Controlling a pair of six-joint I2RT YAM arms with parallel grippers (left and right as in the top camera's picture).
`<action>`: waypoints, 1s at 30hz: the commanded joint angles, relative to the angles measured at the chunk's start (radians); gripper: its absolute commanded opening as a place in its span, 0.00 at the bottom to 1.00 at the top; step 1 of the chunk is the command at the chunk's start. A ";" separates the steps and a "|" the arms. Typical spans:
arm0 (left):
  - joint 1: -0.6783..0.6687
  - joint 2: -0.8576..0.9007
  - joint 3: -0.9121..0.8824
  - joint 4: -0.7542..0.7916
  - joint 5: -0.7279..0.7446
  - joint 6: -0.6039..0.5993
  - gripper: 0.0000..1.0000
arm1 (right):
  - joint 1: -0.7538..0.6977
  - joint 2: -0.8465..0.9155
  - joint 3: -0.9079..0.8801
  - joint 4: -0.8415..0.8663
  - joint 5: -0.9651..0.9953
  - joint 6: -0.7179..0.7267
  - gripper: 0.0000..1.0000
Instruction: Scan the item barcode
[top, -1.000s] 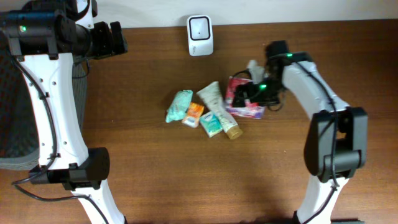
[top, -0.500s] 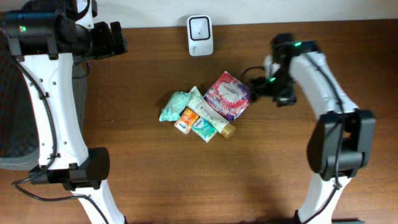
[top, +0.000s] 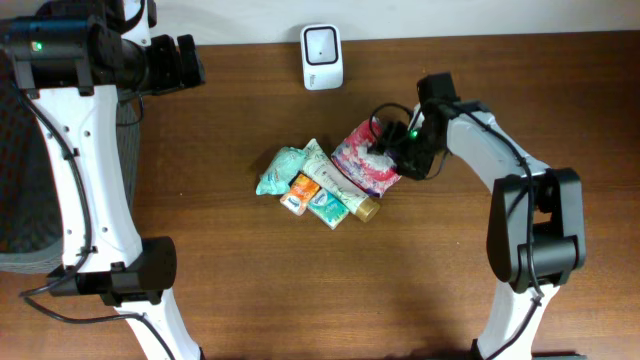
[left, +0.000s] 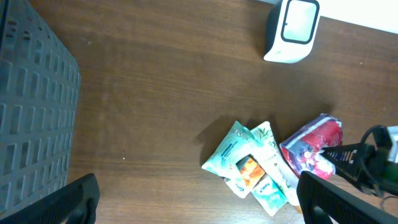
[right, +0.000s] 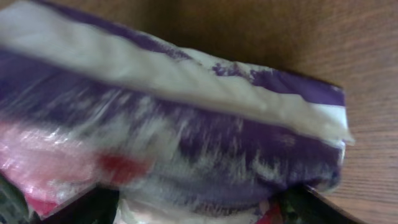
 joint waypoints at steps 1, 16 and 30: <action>0.000 -0.026 0.013 -0.001 0.011 0.005 0.99 | -0.006 -0.001 -0.061 0.013 0.012 -0.047 0.25; 0.000 -0.026 0.013 -0.001 0.010 0.005 0.99 | -0.119 -0.005 0.486 -0.689 0.335 -0.521 0.51; 0.000 -0.026 0.013 -0.001 0.010 0.005 0.99 | -0.145 -0.004 0.005 -0.244 -0.156 -0.460 1.00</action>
